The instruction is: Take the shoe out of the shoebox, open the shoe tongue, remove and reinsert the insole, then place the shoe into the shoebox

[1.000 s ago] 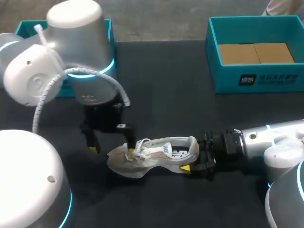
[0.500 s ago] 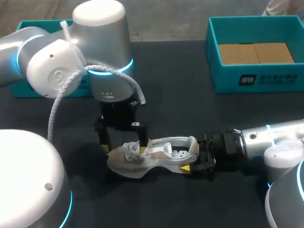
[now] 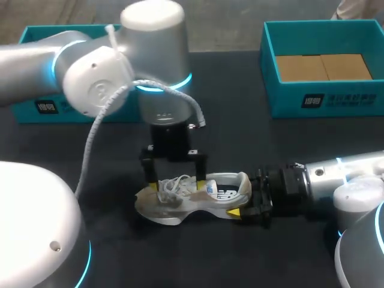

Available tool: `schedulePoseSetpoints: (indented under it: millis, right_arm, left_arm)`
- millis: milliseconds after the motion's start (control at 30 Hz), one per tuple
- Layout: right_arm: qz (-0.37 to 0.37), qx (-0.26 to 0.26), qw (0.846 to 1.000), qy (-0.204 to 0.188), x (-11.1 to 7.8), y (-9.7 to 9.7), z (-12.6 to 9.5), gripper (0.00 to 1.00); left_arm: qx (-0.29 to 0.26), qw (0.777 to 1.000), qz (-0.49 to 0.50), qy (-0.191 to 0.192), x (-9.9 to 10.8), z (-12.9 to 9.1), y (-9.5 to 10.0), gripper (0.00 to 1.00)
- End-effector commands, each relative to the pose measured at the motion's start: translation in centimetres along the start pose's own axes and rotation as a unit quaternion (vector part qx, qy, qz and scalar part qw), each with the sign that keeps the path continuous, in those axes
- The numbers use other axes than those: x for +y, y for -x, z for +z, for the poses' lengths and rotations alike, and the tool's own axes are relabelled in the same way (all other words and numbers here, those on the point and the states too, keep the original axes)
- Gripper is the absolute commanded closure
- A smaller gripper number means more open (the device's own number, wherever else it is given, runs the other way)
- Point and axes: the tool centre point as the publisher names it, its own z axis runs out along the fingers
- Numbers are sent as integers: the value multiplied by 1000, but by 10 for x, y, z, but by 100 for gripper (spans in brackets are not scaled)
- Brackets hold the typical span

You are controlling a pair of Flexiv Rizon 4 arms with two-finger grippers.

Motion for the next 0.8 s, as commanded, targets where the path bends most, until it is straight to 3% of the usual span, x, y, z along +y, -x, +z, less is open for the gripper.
schedulePoseSetpoints:
  millis: [33,167,467,800]
  right_arm:
    - [0,0,1000,-2,-1,0,3,100]
    - [0,0,1000,-2,-1,0,3,100]
    - [0,0,1000,-2,-1,0,3,100]
    - [0,0,1000,-2,-1,0,3,100]
  left_arm:
    - [-47,999,-14,-12,-1,-2,-24,0]
    - [-62,997,-32,-22,-12,4,-33,0]
    - [-96,994,-44,-2,-29,18,-51,0]
    - [-138,989,-47,-14,-27,35,-66,0]
